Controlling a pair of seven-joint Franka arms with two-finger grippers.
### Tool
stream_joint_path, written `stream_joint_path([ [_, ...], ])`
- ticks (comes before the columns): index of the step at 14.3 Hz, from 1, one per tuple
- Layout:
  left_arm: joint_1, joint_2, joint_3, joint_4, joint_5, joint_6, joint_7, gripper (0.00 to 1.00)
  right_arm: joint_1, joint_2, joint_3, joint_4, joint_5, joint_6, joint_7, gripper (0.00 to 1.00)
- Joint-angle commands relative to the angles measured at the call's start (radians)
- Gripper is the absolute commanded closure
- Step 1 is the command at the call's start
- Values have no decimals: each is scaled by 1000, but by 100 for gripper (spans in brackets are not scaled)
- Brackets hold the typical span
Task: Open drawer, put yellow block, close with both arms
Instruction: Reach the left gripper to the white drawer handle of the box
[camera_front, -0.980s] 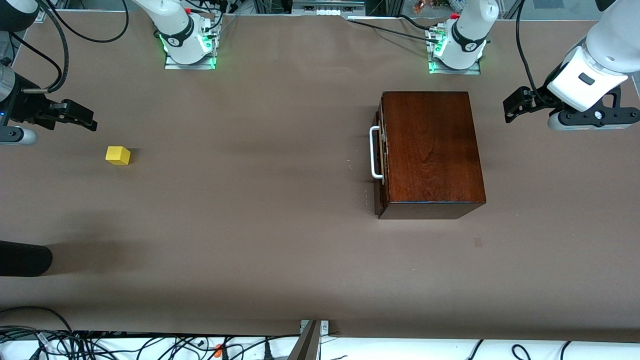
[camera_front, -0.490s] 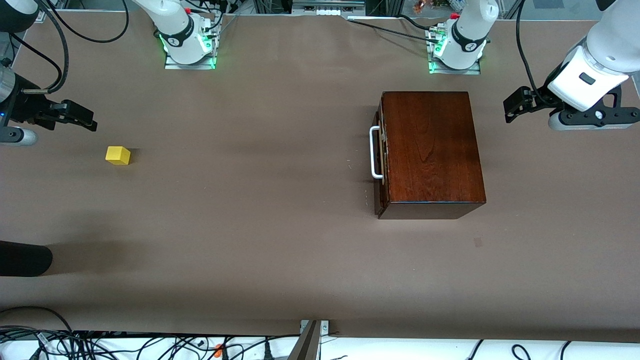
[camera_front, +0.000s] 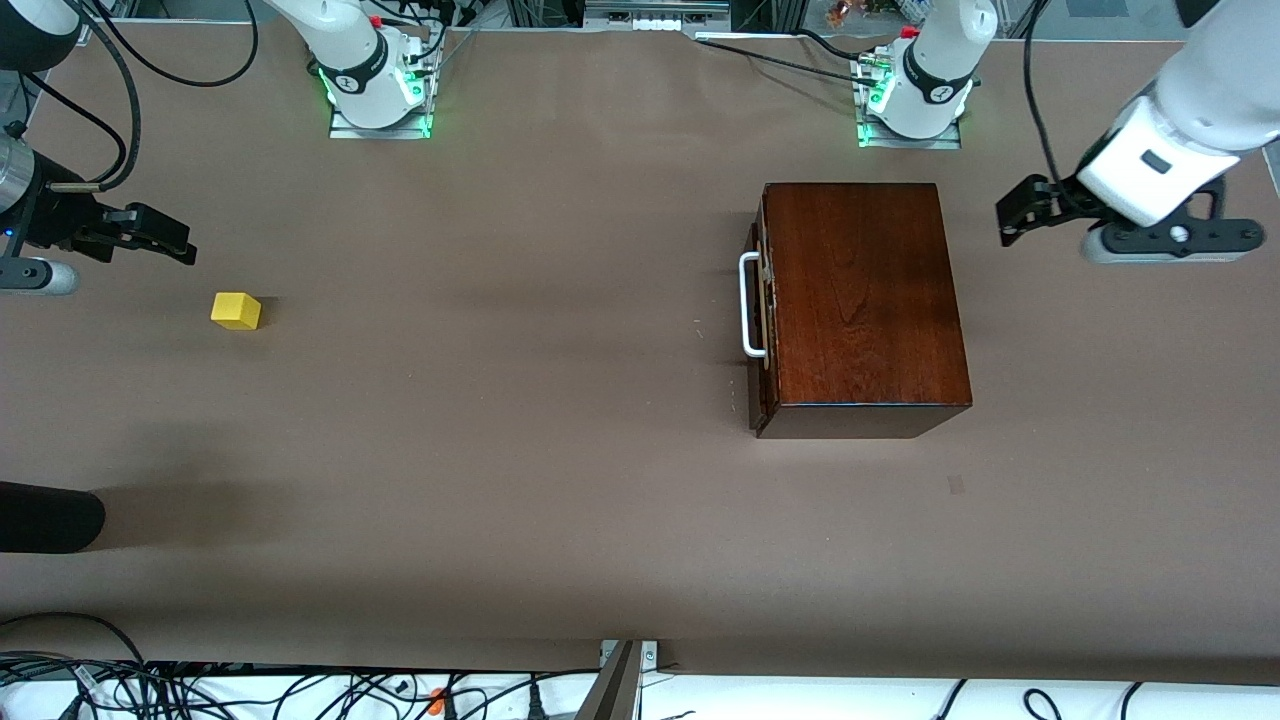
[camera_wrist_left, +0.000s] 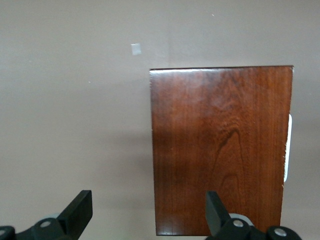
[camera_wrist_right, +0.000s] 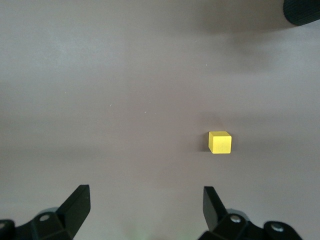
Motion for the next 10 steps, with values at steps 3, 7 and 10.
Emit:
stream_joint_path([
  [3,-7,80,-100,38,5,-11,7,0,3,0,-3,3,8,-3,5,0],
  [7,-7,155,-262,37,8,75,-55,0,3,0,-3,3,8,-3,5,0],
  [10,-8,222,-367,35,14,171,-198,0,0,0,-3,3,8,-3,5,0],
])
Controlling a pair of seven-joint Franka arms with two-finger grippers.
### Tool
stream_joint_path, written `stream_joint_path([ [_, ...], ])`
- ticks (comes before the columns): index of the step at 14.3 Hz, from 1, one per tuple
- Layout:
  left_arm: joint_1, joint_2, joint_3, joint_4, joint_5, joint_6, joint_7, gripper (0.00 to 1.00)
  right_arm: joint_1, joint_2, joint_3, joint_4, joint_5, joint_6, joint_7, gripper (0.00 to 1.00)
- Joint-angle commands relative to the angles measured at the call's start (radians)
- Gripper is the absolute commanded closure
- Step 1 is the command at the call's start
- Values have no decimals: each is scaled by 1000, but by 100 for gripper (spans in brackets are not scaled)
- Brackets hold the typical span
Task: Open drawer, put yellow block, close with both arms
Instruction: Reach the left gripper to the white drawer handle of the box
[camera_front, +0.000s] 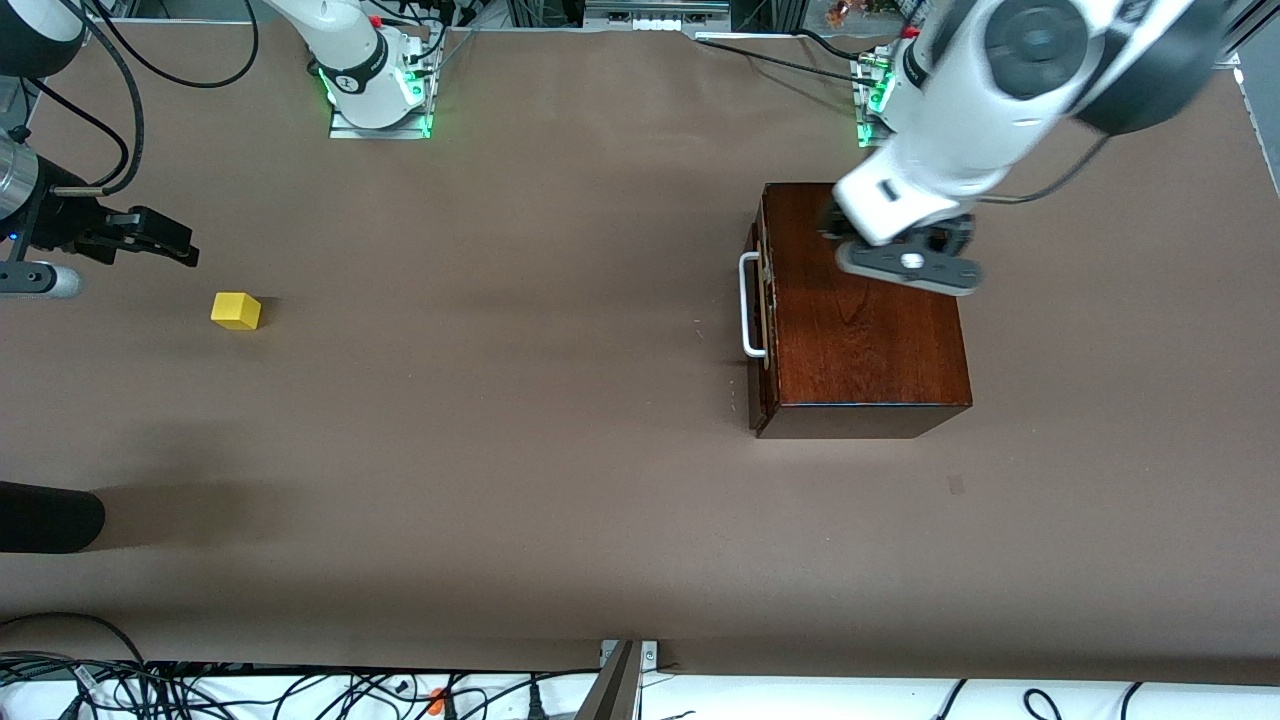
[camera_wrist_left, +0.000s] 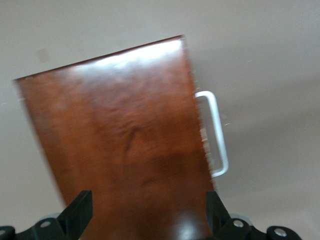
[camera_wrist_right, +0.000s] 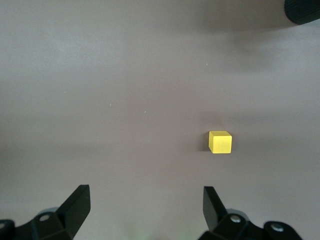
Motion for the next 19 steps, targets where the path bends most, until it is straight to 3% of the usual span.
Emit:
stream_joint_path([
  [1,-23,85,-69,35,15,62,-122,0,0,-4,-3,2,8,-4,5,0],
  [3,-85,134,-68,34,35,111,-173,0,0,-3,-3,2,8,-4,5,0],
  [9,-280,257,-69,28,323,123,-398,0,0,-3,-3,2,8,-4,5,0],
  [14,-304,311,-68,15,420,125,-469,0,3,-3,-3,2,8,-4,5,0],
  [19,-315,331,-66,-11,441,125,-529,0,3,-3,-3,2,8,-4,5,0],
])
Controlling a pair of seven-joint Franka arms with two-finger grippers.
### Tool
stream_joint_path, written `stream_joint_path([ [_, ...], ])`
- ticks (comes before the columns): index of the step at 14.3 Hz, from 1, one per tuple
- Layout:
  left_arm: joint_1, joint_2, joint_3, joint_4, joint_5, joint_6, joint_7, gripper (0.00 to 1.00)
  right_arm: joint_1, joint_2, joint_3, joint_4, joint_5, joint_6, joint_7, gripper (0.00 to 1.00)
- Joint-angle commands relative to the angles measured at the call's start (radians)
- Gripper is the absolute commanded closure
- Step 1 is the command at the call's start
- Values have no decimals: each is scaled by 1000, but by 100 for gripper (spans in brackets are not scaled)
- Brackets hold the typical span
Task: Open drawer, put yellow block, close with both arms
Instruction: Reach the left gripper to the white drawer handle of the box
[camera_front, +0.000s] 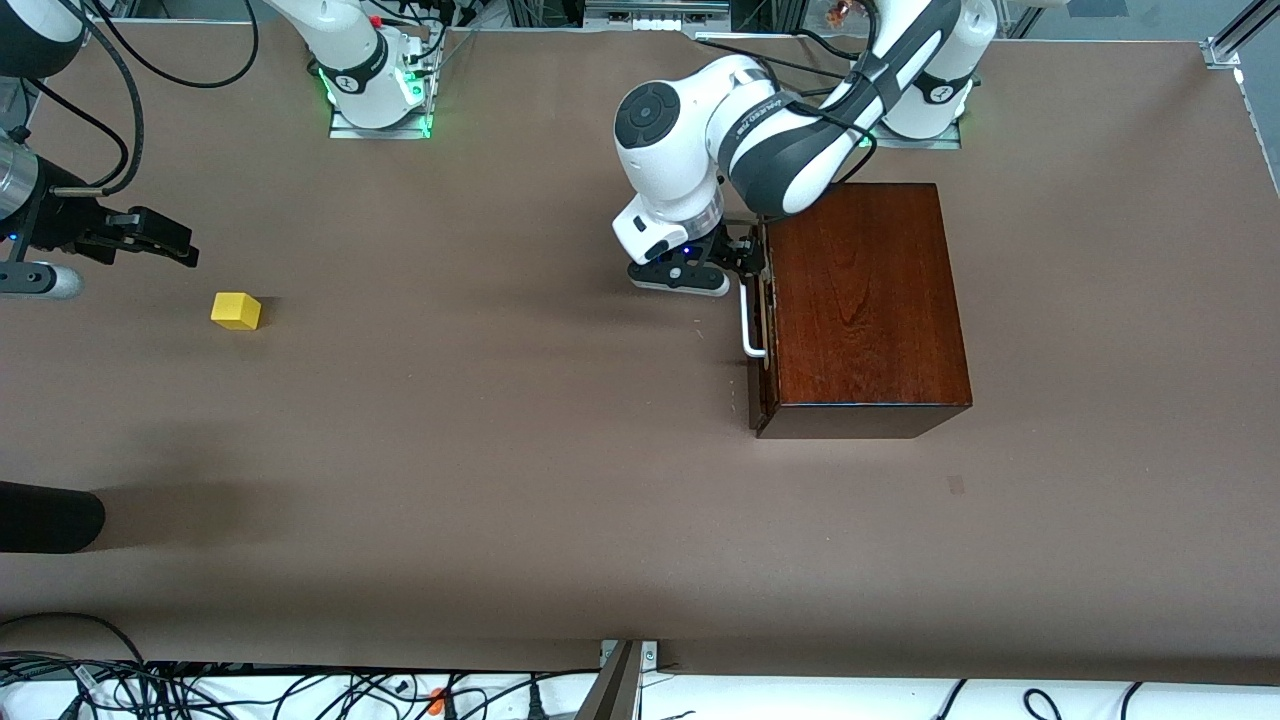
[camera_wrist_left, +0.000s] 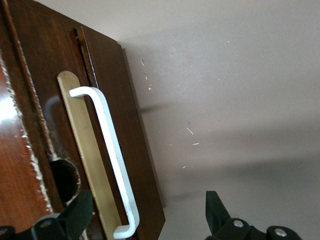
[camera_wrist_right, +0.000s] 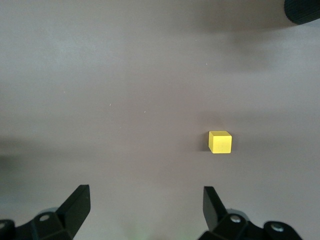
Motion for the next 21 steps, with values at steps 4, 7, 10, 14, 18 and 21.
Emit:
stream_joint_path([
  [4,-10,19,1,-30,95,-2,-65,0,3,-3,-2,3,8,-4,5,0],
  [7,-10,36,3,-47,97,34,-91,0,3,-3,-2,3,8,-4,5,0],
  [10,-10,40,1,-56,121,39,-99,0,3,-3,-2,3,8,-4,5,0],
  [14,-11,72,1,-56,175,50,-149,0,0,-3,-2,3,8,-4,7,0],
  [18,-13,83,1,-56,176,84,-184,0,0,-3,-2,3,8,-4,5,0],
  [21,-17,92,0,-53,175,105,-192,0,0,-3,-2,3,8,-4,5,0],
])
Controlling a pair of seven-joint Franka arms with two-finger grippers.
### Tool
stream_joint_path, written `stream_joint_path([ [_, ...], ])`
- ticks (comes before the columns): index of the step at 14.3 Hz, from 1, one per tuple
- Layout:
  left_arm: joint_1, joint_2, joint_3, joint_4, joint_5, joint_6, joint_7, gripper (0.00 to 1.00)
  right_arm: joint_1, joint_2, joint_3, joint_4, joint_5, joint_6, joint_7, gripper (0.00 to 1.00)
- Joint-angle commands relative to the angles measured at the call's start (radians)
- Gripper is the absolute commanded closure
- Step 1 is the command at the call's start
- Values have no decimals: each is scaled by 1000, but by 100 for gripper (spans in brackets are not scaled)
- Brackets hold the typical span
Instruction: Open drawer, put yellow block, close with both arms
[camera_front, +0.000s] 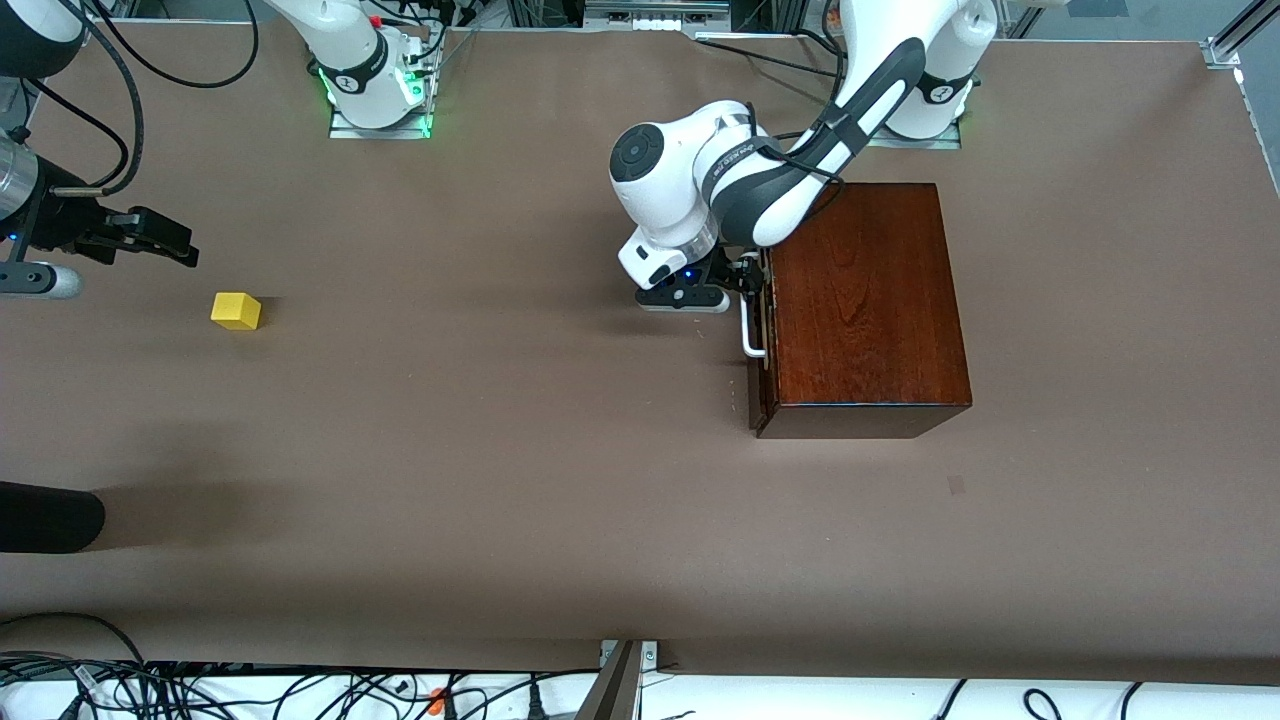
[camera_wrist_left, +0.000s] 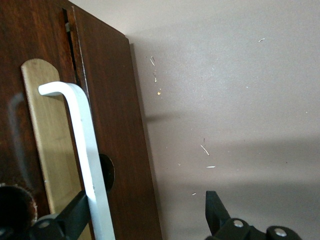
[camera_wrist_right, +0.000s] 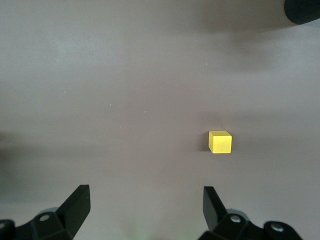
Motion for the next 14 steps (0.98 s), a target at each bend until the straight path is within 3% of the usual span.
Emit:
stream_joint_path([
  [1,-16,11,-1,1,25,51,-34,0,0,-3,-2,3,8,-4,5,0],
  [9,-44,45,-4,17,5,181,-84,0,0,-3,-2,3,8,-4,5,0],
  [14,-70,73,-4,63,-4,191,-98,0,0,-3,-2,3,8,-5,5,0],
])
